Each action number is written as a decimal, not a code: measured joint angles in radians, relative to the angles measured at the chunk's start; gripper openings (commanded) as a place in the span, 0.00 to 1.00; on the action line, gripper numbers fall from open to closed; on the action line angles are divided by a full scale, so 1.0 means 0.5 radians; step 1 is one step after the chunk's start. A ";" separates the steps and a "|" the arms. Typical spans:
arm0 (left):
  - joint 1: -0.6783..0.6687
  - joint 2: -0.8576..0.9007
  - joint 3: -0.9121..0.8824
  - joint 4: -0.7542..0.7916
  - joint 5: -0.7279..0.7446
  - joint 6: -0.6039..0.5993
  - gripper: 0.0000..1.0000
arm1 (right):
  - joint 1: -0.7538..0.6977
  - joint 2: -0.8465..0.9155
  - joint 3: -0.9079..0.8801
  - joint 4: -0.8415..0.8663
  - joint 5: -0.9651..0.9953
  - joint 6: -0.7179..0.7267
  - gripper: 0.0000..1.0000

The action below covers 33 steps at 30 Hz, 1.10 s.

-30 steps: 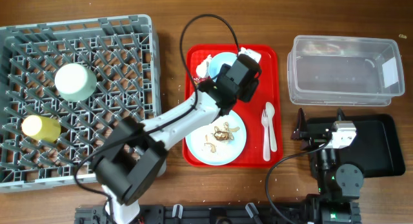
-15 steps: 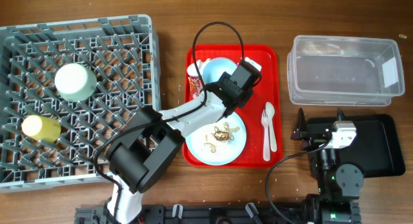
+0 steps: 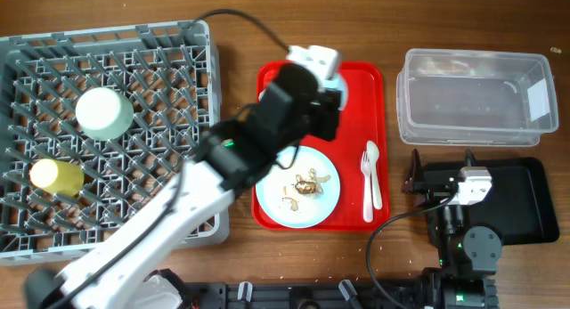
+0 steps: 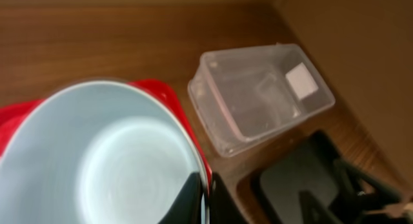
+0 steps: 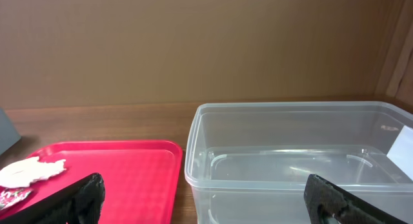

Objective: Sort waste into correct bins and load items into the dishwasher rack
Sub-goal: 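Carry the saucer to the rack and set it down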

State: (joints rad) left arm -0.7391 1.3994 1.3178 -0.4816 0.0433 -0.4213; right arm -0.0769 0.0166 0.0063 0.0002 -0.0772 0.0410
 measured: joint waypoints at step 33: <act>3.608 0.556 -0.516 -1.054 2.384 0.372 0.55 | -0.002 0.002 0.000 -0.001 0.000 0.000 1.00</act>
State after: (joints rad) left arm 1.0649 1.6775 1.0599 -1.0084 1.2354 -0.2352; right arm -0.0776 0.0174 0.0063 -0.0002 -0.0772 0.0410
